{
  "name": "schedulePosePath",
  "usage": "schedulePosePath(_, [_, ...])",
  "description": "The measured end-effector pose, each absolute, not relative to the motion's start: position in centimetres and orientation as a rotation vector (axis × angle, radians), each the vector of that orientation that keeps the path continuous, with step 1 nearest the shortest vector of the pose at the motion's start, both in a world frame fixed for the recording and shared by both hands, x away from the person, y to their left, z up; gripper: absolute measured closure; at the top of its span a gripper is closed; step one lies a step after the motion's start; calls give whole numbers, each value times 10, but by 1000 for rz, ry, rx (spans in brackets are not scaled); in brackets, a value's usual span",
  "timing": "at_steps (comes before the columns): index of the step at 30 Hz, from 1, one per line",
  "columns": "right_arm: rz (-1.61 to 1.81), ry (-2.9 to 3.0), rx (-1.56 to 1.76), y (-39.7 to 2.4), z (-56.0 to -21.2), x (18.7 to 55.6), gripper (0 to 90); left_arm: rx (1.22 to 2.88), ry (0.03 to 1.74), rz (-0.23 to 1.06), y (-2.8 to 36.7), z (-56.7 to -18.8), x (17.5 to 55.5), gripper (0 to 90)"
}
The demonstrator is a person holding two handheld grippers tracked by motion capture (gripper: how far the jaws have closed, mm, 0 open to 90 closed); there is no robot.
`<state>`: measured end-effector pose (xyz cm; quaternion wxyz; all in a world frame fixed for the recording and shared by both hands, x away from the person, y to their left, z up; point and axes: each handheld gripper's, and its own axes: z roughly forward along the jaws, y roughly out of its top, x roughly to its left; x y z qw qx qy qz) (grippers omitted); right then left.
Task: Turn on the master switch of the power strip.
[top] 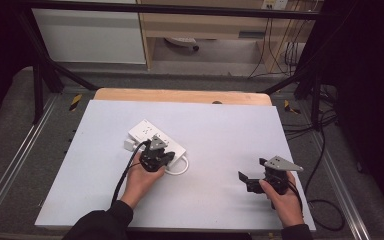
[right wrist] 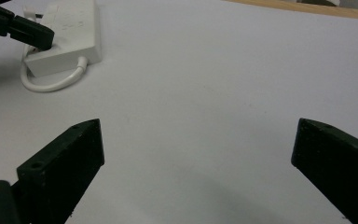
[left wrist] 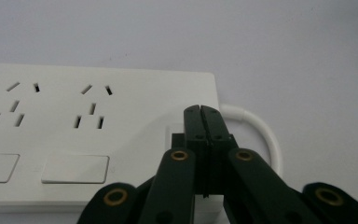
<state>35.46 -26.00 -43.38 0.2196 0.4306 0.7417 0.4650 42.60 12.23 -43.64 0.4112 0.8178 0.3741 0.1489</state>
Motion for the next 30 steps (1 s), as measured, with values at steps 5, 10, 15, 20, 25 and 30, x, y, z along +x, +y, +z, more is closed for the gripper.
schedulePosePath(5, [1286,2053,1191,-260,-434,354,28,2058,943,379,122,-437,426,900])
schedulePosePath(10, [1286,2054,1191,-260,-434,354,28,2052,947,380,122,-437,425,900])
schedulePosePath(15, [1287,2057,1194,-260,-434,354,28,2053,947,380,122,-437,425,900])
schedulePosePath(20, [1285,2058,1192,-260,-434,354,28,2056,948,383,122,-437,424,900])
schedulePosePath(25, [1286,2059,1193,-259,-434,354,28,2054,948,382,122,-438,424,900])
schedulePosePath(30, [1284,2060,1194,-260,-434,354,28,2051,946,381,122,-438,424,900])
